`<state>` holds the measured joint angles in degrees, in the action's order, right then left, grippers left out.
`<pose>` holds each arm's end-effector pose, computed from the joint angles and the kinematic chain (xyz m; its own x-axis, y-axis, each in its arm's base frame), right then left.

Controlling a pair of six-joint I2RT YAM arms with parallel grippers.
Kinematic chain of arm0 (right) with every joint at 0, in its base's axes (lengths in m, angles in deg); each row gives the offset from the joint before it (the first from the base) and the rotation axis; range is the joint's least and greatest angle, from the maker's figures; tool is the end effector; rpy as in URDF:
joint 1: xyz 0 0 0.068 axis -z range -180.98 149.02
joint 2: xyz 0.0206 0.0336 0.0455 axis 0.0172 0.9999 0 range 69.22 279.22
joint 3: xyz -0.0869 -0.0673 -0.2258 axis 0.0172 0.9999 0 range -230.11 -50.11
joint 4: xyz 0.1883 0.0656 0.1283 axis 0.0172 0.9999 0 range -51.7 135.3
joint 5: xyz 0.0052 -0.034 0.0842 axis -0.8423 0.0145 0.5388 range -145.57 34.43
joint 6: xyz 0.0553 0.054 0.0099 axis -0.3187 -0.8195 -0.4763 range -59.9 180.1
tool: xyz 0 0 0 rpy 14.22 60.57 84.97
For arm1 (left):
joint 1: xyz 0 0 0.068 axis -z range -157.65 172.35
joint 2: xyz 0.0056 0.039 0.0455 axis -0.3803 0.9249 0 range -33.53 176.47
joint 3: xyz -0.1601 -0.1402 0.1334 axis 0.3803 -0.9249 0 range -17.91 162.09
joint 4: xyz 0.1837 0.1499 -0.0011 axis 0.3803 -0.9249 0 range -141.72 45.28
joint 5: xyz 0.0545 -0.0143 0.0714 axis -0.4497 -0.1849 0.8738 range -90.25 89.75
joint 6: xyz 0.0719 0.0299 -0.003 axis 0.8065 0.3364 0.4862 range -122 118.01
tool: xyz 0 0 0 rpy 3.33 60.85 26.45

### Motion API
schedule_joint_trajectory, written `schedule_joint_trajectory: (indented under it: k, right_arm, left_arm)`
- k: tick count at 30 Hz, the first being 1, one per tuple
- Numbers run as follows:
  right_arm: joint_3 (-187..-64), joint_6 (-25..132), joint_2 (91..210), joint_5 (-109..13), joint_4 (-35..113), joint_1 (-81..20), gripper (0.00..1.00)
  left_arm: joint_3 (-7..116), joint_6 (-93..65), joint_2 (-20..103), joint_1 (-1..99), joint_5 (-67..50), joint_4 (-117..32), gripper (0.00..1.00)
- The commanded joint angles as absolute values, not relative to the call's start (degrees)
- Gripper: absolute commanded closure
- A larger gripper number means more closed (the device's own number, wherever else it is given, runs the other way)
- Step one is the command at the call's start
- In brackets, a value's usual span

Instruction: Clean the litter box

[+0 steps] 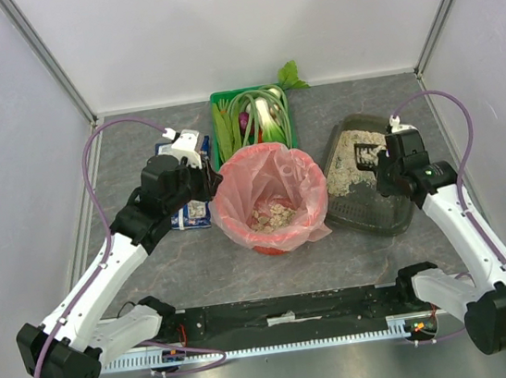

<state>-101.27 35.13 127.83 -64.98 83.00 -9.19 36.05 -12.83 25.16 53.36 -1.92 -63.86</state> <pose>0.2042 0.0186 0.2404 -0.7261 0.3161 -0.6106 0.2923 0.9457 0.1420 0.2099 -0.1284 0.3048 -0.4418 0.0463 -0.8959 0.4630 0.8672 -0.1835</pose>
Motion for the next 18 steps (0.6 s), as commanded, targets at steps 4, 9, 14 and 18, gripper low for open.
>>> schedule_joint_trajectory:
  k: [4,9,14,18]
  right_arm:
    - [-104.78,37.68,123.81,-70.68,84.0,-9.51,1.0]
    - [-110.56,41.64,119.67,-62.87,86.71,-9.6,1.0]
    - [-116.2,44.8,116.33,-51.73,87.25,-9.51,1.0]
    - [-120.85,46.82,117.03,-40.39,87.51,-9.68,1.0]
  left_arm:
    - [35.97,-10.7,24.56,53.55,-2.1,-61.42,0.67]
    - [36.06,-10.7,24.39,53.55,-1.92,-61.25,0.67]
    - [35.97,-10.87,23.77,53.55,-2.19,-61.24,0.67]
    - [35.97,-11.14,23.42,53.55,-2.54,-61.07,0.67]
